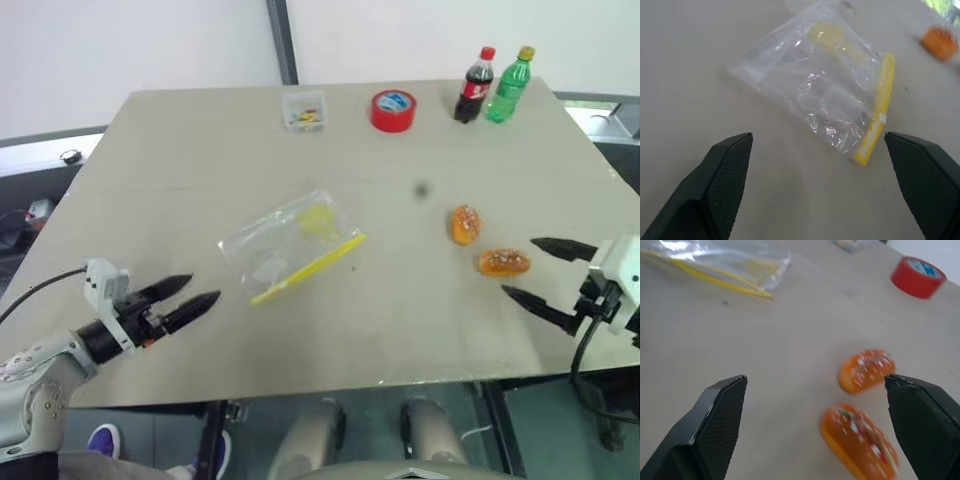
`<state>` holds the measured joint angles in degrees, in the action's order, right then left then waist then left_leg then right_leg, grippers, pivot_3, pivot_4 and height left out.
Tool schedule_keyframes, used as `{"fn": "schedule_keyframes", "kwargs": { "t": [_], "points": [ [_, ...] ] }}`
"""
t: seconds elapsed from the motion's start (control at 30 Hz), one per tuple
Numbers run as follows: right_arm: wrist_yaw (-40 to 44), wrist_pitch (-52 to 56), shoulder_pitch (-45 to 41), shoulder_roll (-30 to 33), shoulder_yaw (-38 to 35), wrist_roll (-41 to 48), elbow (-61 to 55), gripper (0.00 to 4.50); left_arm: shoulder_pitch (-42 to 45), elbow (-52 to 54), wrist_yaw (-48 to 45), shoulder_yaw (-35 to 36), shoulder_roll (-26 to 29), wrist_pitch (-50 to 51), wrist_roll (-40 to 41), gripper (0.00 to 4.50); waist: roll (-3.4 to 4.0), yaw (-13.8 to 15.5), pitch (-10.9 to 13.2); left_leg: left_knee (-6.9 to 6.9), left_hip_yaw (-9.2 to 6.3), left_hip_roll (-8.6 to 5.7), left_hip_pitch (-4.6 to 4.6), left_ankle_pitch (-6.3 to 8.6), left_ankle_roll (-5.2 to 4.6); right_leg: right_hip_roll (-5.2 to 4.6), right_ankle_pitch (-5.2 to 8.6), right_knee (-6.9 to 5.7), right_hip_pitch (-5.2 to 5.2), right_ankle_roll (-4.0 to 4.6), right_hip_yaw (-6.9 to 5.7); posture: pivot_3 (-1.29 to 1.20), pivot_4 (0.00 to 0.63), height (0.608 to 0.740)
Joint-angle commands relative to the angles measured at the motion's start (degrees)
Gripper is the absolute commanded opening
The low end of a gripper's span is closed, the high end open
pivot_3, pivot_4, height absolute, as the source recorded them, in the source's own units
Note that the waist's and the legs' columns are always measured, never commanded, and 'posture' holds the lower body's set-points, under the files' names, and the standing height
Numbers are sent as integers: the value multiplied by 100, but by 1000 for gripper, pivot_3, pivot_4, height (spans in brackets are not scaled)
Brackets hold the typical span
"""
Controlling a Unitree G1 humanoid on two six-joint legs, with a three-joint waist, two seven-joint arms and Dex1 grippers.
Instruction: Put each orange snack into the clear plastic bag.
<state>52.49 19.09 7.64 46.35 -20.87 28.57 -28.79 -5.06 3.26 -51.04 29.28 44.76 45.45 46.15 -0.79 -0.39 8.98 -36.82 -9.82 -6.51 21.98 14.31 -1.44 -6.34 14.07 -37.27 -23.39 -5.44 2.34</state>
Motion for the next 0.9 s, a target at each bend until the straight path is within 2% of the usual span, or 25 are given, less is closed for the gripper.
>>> {"fn": "schedule_keyframes", "kwargs": {
  "t": [0.03,0.2,0.37,0.53,0.63,0.73,0.87,0.9],
  "points": [
    [-202,143,-293,-92,416,121,-497,4500,538,-453,474,185,275,1522,672,4481,-1,0,2,-1,-3,0,1,0,0,2,0,-3,-6,0,-2,0,150,740],
    [-371,402,-650,-188,850,247,-794,4500,1314,-1458,754,-156,140,2272,592,4481,0,-15,2,-2,1,-4,-1,1,5,2,-2,-13,-13,1,3,0,150,740],
    [-583,728,-782,-234,1056,464,-1182,4500,2351,-2856,260,-707,35,2747,421,4481,15,59,-7,-1,-1,-5,-7,3,9,1,-2,-25,-12,3,2,0,150,740],
    [-686,763,-541,-180,1004,369,-1427,4500,3502,-4206,-470,-1485,-122,2898,-34,4481,12,164,-11,-17,-6,-21,-3,3,9,-4,-1,-32,-10,1,-1,0,150,740],
    [-786,786,-404,-175,918,336,-1539,4500,4147,-4991,-745,-1801,-426,2876,-341,4481,14,171,-14,-21,-6,-27,-2,-2,17,-8,-1,-34,-10,1,-1,0,150,740],
    [-908,858,-197,-168,781,337,-1698,4500,4516,-5300,-868,-1983,-758,2930,-534,4481,13,130,-17,-24,-5,-27,-3,-2,17,-8,-1,-40,-10,0,-1,0,150,740],
    [-1122,941,133,-159,607,229,-1962,4500,4911,-5729,-292,-1803,-1383,2840,-741,4481,18,176,-32,-28,-8,-27,-2,-2,16,-11,0,-43,-9,-3,-1,0,150,740],
    [-1160,942,190,-156,583,204,-2014,4500,4967,-5811,-140,-1730,-1484,2840,-791,4242,17,178,-34,-33,-11,-28,-3,-2,15,-12,1,-43,-4,-4,-4,0,150,740]
  ]
}}
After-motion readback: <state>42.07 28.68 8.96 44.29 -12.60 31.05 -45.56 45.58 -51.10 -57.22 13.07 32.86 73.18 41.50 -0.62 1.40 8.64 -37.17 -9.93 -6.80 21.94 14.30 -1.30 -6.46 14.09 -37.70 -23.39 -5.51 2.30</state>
